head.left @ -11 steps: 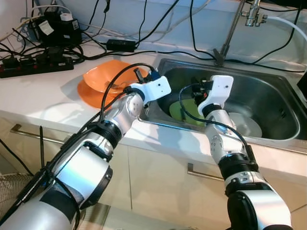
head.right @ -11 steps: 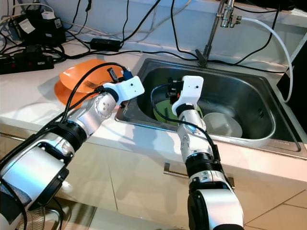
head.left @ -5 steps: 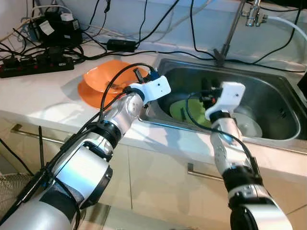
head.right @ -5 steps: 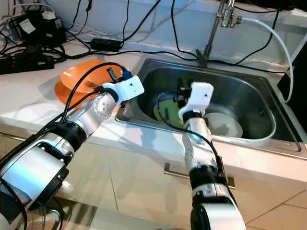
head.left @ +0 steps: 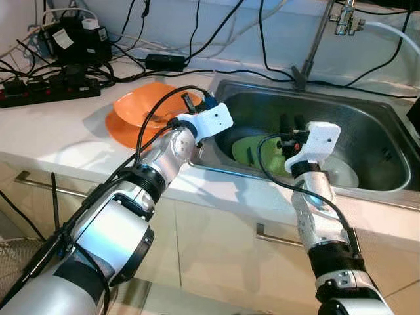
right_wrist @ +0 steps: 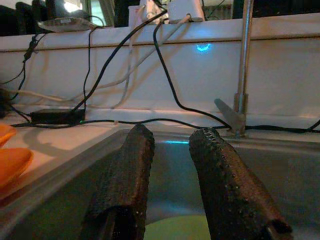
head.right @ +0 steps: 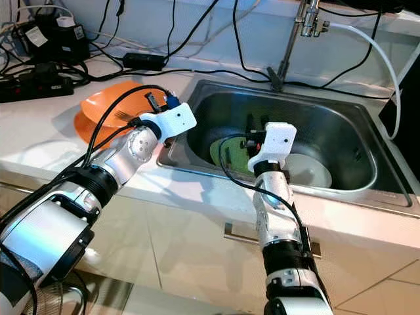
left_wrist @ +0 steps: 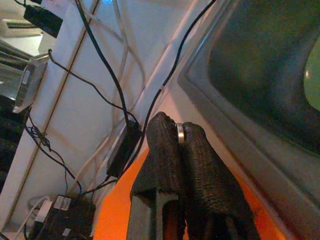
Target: Kitchen organization
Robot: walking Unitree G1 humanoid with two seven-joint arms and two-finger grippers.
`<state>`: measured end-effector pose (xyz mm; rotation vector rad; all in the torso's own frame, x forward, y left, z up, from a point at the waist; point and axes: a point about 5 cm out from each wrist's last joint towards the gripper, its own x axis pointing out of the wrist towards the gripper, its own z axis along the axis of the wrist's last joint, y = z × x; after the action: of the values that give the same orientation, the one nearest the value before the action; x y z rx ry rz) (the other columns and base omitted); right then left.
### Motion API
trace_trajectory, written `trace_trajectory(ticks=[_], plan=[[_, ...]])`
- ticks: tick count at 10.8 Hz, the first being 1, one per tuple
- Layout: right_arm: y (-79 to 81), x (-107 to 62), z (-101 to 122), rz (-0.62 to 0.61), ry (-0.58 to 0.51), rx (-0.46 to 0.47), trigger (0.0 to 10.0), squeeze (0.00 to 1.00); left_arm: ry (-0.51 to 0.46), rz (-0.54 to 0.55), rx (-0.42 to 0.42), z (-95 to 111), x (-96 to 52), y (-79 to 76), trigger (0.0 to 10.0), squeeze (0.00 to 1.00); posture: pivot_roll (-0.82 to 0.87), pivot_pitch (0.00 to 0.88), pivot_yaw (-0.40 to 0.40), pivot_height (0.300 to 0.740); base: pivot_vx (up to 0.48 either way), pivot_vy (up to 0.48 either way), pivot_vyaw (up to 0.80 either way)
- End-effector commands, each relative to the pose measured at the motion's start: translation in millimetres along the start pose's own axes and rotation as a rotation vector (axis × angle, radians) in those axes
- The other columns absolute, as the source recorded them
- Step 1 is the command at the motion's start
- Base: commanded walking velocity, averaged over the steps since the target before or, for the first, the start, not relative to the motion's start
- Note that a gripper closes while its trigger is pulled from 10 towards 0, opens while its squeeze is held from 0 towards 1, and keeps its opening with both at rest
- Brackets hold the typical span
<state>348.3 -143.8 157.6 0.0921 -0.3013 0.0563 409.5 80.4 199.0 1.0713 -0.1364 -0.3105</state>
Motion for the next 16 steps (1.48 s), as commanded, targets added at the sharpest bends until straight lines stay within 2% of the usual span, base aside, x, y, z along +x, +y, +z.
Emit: trace_trajectory(ticks=[1,4,5,6,10,11,12,13,14,15,16], plan=[[1.3,-3.8,0.0,0.001,0.007,0.003,10.0,0.0,0.0,-0.006,-0.003,2.1,1.3,2.1,0.0,0.0,0.18,0.0,-0.007,0.74,0.0,0.0,0.0],[3.4,-8.4,-3.7,0.006,0.031,0.008,10.0,0.0,0.004,-0.001,-0.002,1.0,1.0,2.3,0.0,0.0,0.18,0.0,-0.01,0.74,0.0,0.0,0.0],[3.8,-8.7,-4.2,0.006,0.036,0.008,10.0,0.0,0.002,0.005,0.0,1.1,0.9,2.3,1.5,0.0,0.18,0.0,-0.011,0.74,0.0,0.0,0.0],[4.1,-8.4,-3.3,0.003,0.038,0.009,10.0,0.0,-0.013,0.025,-0.008,1.8,0.2,2.4,10.0,0.0,0.18,0.0,-0.01,0.74,0.0,0.0,0.0],[6.0,-7.9,-3.4,0.007,0.047,0.015,10.0,0.0,0.008,0.013,0.0,-5.9,-2.6,-4.7,10.0,0.0,0.18,0.0,-0.015,0.74,0.0,0.0,0.0],[5.4,-7.8,-3.0,0.005,0.048,0.013,10.0,0.0,0.007,0.01,-0.001,-5.8,-2.6,-4.8,0.0,0.0,0.18,0.0,-0.016,0.74,0.0,0.0,0.0],[4.9,-7.8,-2.8,0.003,0.049,0.012,10.0,0.0,-0.004,0.018,0.01,-4.3,-2.3,-3.1,0.0,0.0,0.18,0.0,-0.017,0.74,0.0,0.0,0.0],[4.8,-7.7,-2.6,0.001,0.048,0.012,10.0,0.0,-0.027,0.054,0.061,0.3,-1.2,3.6,0.0,0.0,0.18,0.0,-0.017,0.74,0.0,0.0,0.0],[4.6,-7.3,-2.3,0.0,0.047,0.014,10.0,0.0,-0.087,0.169,0.134,9.2,-1.2,16.6,0.0,0.0,0.18,0.0,-0.018,0.74,0.0,0.0,0.0],[4.9,-6.9,-2.5,0.0,0.047,0.013,10.0,0.0,-0.149,0.259,0.186,19.8,-1.5,28.9,6.4,0.0,0.19,0.0,-0.019,0.74,0.0,0.0,0.0],[5.1,-6.4,-2.5,0.001,0.048,0.014,10.0,0.0,-0.231,0.33,0.188,40.1,-1.9,52.6,10.0,0.0,0.19,0.0,-0.02,0.74,0.0,0.0,0.0]])
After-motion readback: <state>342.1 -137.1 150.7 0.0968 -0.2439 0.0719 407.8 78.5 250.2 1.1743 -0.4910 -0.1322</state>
